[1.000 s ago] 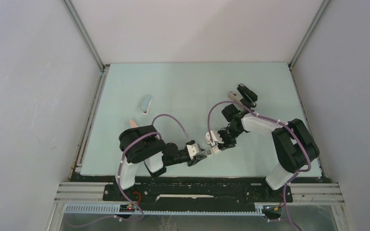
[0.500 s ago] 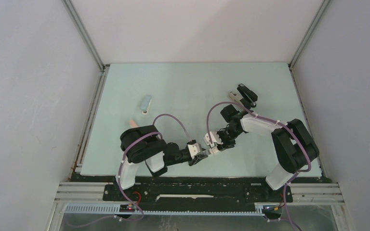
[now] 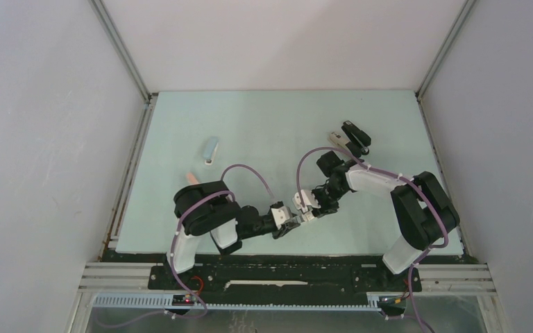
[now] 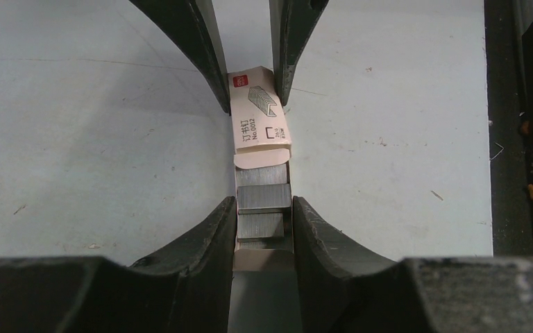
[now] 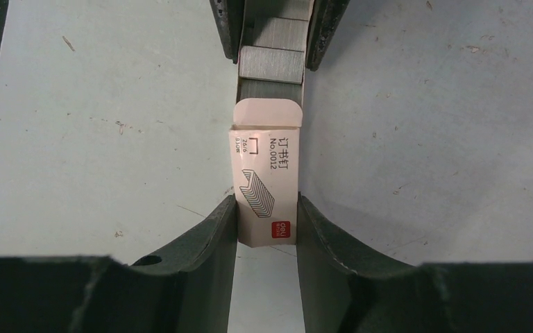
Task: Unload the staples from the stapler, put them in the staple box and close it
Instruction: Close the staple box at the center of the board.
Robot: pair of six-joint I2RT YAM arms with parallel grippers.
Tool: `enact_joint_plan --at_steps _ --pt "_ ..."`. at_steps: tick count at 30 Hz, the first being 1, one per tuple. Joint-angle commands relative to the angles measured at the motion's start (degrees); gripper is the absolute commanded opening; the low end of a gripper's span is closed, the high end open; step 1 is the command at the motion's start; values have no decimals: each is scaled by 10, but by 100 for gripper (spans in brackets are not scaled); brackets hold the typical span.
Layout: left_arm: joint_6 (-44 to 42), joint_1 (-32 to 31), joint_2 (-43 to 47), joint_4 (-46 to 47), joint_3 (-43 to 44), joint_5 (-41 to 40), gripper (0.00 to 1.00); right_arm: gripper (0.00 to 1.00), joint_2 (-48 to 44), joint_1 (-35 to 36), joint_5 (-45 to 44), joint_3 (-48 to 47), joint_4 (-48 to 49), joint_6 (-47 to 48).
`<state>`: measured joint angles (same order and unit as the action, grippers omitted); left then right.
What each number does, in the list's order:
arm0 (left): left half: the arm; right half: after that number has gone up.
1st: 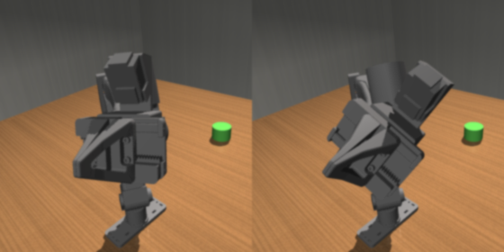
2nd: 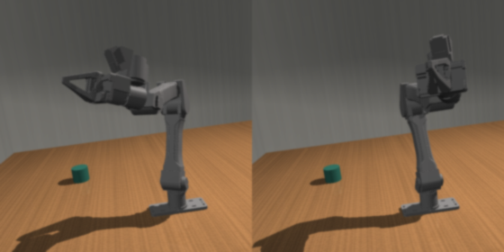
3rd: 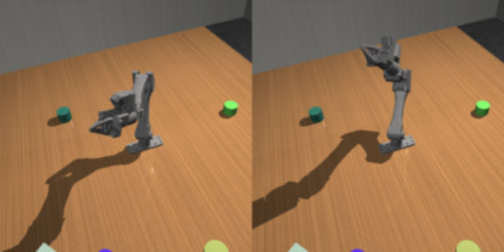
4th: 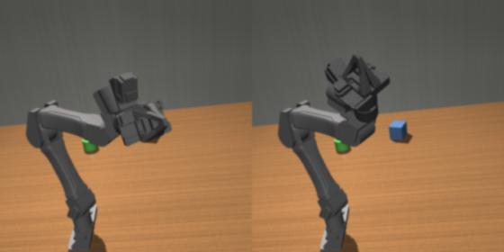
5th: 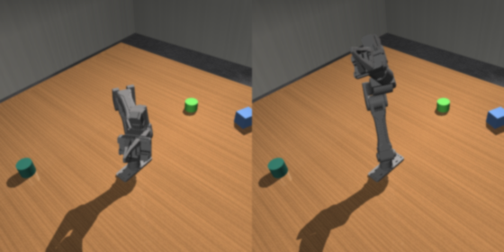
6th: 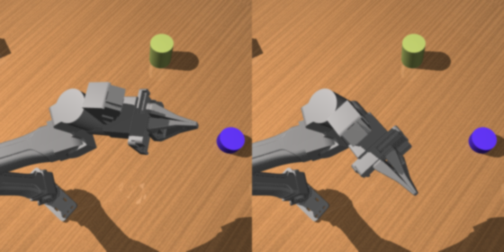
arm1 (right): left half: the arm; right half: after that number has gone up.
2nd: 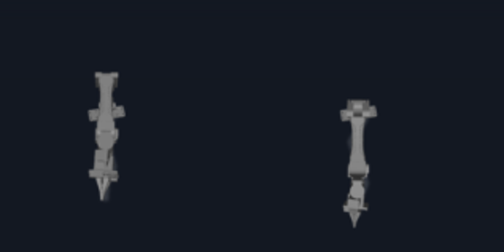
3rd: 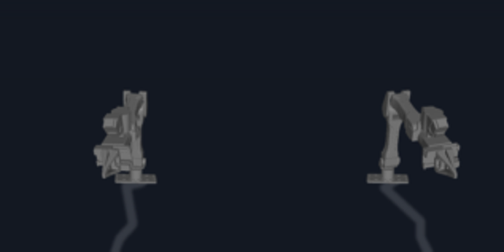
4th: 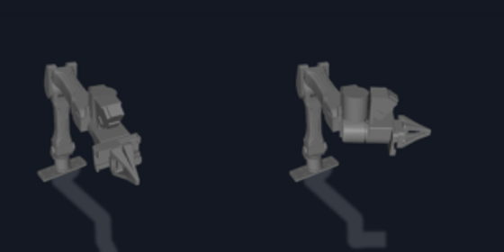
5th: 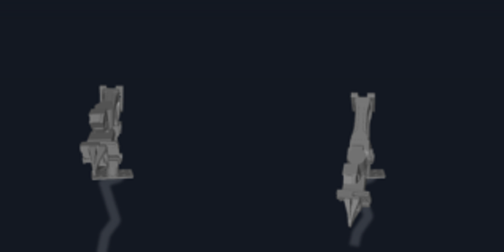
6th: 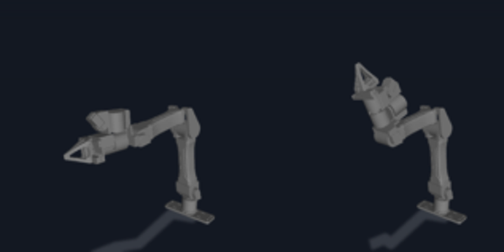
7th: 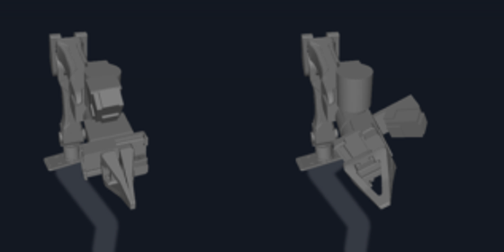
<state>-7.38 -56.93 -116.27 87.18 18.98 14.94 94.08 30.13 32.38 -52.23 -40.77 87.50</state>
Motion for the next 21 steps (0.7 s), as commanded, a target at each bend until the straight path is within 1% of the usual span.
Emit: enact_joint_plan --at_steps 1,8,21 --pt "-9 -11 -13 -1 13 -11 39 43 -6 11 1 5 21 -18" --pt "-20 -18 -13 -1 9 -15 39 42 -3 9 -6 0 25 -33" --pt "-67 -20 4 -1 5 -25 39 42 -2 18 -1 0 8 -14"
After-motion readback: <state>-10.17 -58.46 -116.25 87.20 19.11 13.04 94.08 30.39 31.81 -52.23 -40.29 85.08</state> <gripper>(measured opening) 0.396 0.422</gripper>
